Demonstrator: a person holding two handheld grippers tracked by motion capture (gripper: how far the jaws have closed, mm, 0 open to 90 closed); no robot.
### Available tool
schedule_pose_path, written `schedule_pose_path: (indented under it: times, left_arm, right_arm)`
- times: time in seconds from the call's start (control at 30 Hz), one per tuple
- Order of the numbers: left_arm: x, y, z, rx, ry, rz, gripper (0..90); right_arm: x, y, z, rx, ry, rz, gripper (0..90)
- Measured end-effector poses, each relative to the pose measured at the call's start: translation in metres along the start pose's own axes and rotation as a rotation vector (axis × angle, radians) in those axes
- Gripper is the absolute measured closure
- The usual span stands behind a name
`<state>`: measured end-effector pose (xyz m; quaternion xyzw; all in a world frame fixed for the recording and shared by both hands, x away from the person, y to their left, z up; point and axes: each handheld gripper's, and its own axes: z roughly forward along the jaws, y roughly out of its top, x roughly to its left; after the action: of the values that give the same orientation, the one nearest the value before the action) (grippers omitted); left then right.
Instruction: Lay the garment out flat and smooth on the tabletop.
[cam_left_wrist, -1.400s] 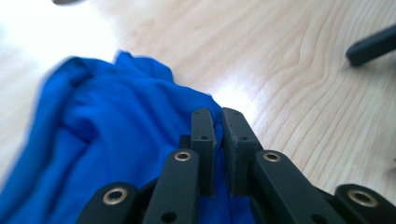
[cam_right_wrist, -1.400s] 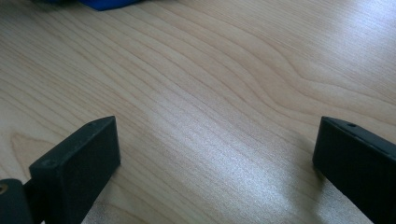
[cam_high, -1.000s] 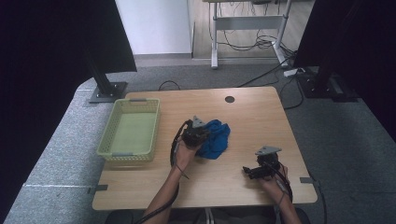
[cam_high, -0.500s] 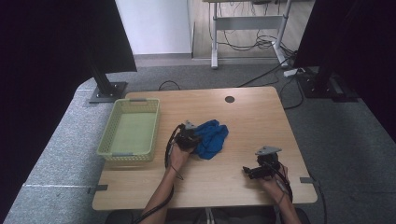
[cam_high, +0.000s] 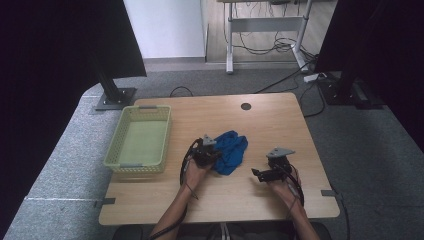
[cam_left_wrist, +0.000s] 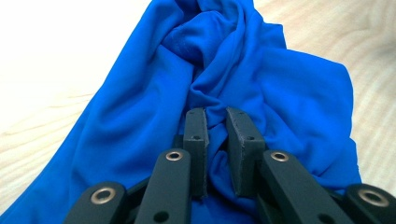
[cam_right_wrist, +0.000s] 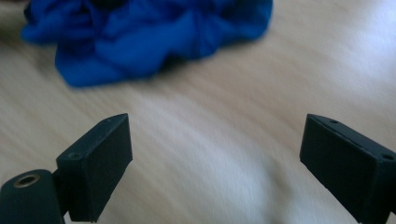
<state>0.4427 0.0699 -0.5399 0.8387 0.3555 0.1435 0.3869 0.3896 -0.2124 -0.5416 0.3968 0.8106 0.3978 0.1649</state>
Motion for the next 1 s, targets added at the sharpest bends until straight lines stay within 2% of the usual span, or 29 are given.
schedule_pose_path:
  times: [0.13,0.27,0.37,0.47,0.5,0.57,0.67,0.73,1.0]
  left_arm:
    - [-0.012,-0.001,0.000,-0.003,0.001,0.029,78.4]
    - [-0.017,-0.001,0.001,-0.011,-0.005,0.027,78.4]
    - [-0.017,-0.002,0.001,-0.014,-0.014,0.027,78.4]
    - [-0.016,-0.003,-0.001,-0.031,-0.032,0.019,78.6]
    - [-0.015,-0.003,-0.001,-0.036,-0.039,0.018,78.8]
    - [-0.013,-0.004,-0.004,-0.053,-0.047,0.016,79.3]
    - [-0.009,-0.004,-0.010,-0.075,-0.046,0.010,80.0]
    - [-0.005,-0.005,-0.015,-0.089,-0.041,0.004,80.1]
    - [0.014,-0.016,-0.032,-0.108,0.007,-0.036,80.1]
  right_arm:
    - [0.004,0.016,0.014,-0.011,0.014,-0.006,8.5]
    - [0.011,0.027,0.031,-0.001,0.003,-0.019,8.5]
    - [0.014,0.029,0.044,0.018,-0.014,-0.020,8.4]
    - [0.014,0.025,0.055,0.079,-0.057,-0.042,6.6]
    - [0.013,0.023,0.056,0.073,-0.059,-0.030,6.6]
    - [0.010,0.020,0.054,0.072,-0.054,-0.001,8.0]
    - [0.008,0.019,0.047,0.090,-0.079,-0.031,9.9]
    - [0.006,0.016,0.042,0.100,-0.093,-0.034,10.7]
    - [-0.006,0.003,0.024,0.104,-0.110,0.020,11.2]
